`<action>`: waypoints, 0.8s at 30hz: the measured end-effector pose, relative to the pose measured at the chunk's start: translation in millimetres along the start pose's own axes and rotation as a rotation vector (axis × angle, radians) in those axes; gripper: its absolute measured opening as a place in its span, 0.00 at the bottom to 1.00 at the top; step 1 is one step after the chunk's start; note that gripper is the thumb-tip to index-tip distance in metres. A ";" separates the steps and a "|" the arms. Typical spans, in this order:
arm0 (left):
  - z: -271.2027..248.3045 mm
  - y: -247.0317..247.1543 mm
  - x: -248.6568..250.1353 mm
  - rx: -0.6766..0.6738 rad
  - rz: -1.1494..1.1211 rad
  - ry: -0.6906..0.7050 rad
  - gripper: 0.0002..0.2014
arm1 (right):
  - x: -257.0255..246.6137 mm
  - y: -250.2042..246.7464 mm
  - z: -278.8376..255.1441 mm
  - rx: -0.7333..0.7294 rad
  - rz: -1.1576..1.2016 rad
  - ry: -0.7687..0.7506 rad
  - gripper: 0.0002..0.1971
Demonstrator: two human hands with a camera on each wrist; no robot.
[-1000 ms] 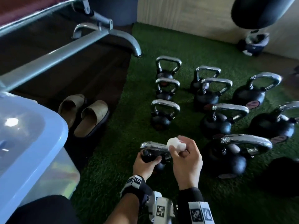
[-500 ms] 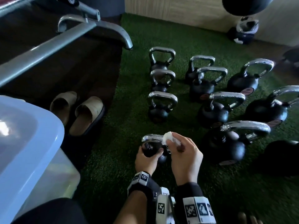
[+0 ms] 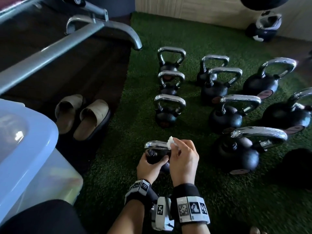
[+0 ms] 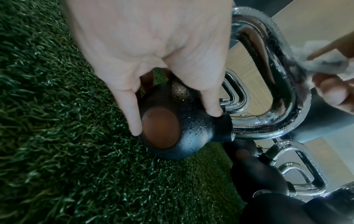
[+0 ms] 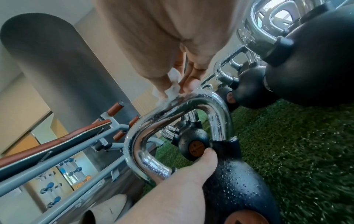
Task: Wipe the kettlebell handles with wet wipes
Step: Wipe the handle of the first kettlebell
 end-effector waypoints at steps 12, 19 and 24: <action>-0.9 0.4 -1.6 0.019 -0.014 0.017 0.36 | 15.4 -14.5 1.8 0.025 0.007 0.004 0.11; -4.6 -3.9 6.7 0.023 0.002 0.074 0.33 | 48.9 -21.4 11.2 0.060 0.031 0.239 0.11; -8.6 -8.0 15.4 0.007 0.048 0.061 0.35 | 57.3 -19.1 12.1 -0.013 0.058 0.329 0.11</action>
Point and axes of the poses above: each hand's wrist, its own z-axis towards the middle knuckle, its own y-axis out of the palm, x = y × z, the point moved 4 cm from there along z, towards the middle knuckle, and after that the axes turned 12 degrees about y, right-handed, at the moved point
